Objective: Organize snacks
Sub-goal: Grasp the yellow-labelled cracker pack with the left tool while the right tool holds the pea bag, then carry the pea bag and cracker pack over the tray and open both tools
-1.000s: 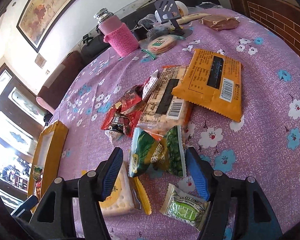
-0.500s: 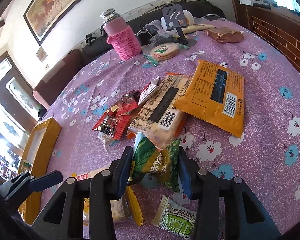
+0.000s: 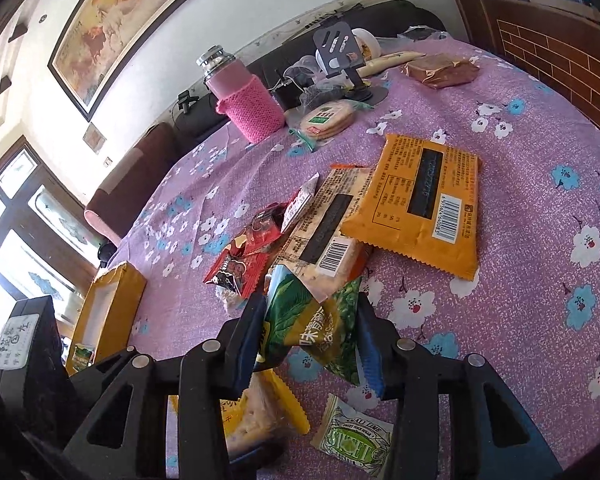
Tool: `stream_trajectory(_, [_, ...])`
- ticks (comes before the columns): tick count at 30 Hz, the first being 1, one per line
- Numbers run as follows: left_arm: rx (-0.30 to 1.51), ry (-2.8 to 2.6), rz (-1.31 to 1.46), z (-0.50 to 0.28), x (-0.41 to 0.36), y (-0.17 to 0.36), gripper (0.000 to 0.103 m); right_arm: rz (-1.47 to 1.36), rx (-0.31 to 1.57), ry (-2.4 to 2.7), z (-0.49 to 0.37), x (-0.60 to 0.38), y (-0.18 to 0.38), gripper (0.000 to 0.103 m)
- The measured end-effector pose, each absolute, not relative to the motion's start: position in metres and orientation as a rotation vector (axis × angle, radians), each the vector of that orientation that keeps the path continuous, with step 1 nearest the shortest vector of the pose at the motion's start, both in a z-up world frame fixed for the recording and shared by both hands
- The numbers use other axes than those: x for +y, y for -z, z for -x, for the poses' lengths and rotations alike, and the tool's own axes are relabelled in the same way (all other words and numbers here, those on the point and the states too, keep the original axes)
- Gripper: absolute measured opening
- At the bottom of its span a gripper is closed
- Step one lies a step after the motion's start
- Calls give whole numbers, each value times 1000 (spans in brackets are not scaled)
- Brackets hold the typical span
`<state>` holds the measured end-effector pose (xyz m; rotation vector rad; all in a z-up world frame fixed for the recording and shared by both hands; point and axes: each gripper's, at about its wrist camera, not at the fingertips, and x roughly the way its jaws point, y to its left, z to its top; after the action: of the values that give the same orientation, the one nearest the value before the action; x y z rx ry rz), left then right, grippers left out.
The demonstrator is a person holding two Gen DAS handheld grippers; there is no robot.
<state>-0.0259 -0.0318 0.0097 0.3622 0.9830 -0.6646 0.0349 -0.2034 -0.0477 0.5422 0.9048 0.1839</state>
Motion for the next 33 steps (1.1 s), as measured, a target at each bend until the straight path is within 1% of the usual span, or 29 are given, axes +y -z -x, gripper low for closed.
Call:
stream_trajectory(2, [987,650,-315,26,-26,-13,68,-540,903,-183,-35,-203,48,45])
stream_trajectory(7, [973,593,-166,31,0,-22,68,-531,881,-187,-32,-201,44,45])
stream_trajectory(11, [934,526,-44,44,36,-43,68,-529,868,-206,-31,-198,42,45])
stream_trajectory(17, [826,370,136,71,124,-84,68,-493,848,-211,-28,-188,39,45])
stream_trajectory(22, [768,195,222,96,200,-98,69,-465,836,-218,-22,-171,26,45])
stream_trajectory(26, [729,51,270,113,249,-94,69,-463,859,-338,-19,-125,4,45])
stream_trajectory(33, [717,-65,386,127,308,-75,69,-340,903,-604,-12,8,-34,44])
